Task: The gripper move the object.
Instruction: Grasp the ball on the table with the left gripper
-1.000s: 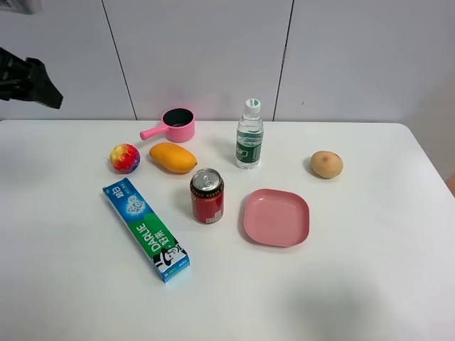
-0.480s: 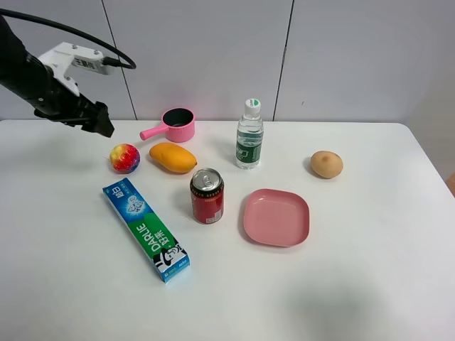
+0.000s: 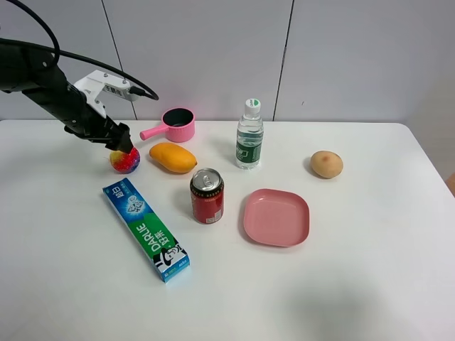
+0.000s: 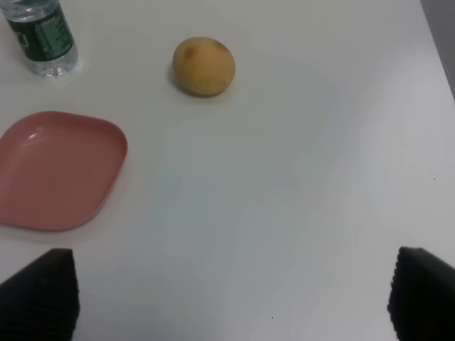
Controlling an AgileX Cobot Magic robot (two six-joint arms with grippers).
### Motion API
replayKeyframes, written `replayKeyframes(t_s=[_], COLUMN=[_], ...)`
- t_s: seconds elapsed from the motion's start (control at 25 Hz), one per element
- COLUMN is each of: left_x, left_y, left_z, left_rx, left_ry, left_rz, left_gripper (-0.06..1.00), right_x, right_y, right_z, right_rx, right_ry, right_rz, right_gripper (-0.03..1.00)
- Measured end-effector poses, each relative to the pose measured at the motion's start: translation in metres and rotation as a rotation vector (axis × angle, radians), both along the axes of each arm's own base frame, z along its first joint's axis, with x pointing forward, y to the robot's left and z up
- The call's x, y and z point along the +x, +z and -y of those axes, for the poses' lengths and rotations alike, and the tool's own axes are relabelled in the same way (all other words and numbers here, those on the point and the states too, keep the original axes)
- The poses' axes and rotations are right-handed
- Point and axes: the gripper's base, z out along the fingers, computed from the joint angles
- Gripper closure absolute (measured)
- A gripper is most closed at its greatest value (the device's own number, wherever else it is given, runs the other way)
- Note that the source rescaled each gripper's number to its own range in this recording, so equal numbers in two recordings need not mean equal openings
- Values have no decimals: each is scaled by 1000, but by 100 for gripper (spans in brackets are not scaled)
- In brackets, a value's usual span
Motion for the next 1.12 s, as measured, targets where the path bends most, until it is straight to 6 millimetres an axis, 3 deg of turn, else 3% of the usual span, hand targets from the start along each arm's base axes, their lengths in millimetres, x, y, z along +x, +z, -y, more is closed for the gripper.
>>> replayKeyframes(t_s=[0.72,0.92,0.96,1.0,1.04,1.08,1.12], left_x=[20,22,22,22,21,21,21], left_y=[-63,-72,-73,-74,-74,-74,-74], left_z=[-2,1,2,3,4,4,4], left_rx=[72,60,58,55,52,52,51], left_ry=[-28,-21,-21,-20,-20,-20,-19], left_rz=[12,7,5,3,1,1,-3], left_gripper=[17,18,28,52,82,94,92], right_x=[0,0,0,0,0,0,0], right_y=[0,0,0,0,0,0,0], right_z=[0,0,0,0,0,0,0], right_rx=[0,0,0,0,0,0,0], right_ry=[0,0,0,0,0,0,0], right_rz=[0,0,0,0,0,0,0], right_gripper=[-3,-3,-3,-3,-3,-3,-3])
